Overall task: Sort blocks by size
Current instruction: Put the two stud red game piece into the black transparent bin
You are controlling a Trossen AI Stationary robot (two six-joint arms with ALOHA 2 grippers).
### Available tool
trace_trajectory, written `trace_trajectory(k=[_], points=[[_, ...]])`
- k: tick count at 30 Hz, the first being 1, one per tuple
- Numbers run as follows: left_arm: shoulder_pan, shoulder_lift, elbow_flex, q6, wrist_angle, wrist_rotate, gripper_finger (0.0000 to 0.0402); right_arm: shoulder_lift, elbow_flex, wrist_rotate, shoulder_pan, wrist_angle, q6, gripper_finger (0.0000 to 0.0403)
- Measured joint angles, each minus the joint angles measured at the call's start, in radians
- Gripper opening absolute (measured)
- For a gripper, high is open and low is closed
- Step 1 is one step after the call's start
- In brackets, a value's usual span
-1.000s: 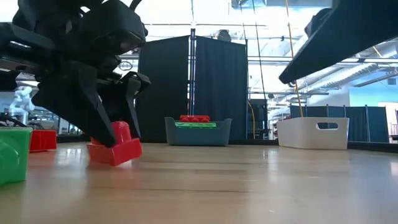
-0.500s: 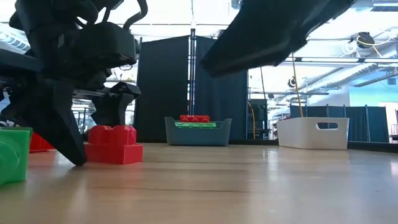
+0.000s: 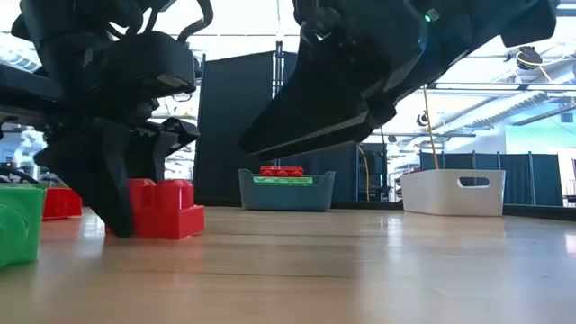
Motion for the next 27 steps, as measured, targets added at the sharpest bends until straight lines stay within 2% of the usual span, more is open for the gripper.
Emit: trace_trajectory(k=[6, 12, 22, 27], points=[[0.001, 0.008, -0.004, -0.018, 0.099, -0.023, 0.0091, 0.000, 0.000, -0.035, 0.000, 0.058, -0.032, 0.0210], [0.001, 0.007, -0.004, -0.020, 0.187, -0.028, 0.0102, 0.000, 0.000, -0.026, -0.001, 0.063, -0.046, 0.0216], [0.001, 0.007, -0.002, -0.043, 0.292, -0.030, 0.0100, 0.000, 0.000, -0.009, -0.003, 0.062, -0.052, 0.0288], [0.001, 0.006, -0.002, -0.044, 0.368, -0.029, 0.0100, 0.000, 0.000, -0.012, -0.004, 0.060, -0.040, 0.0299]])
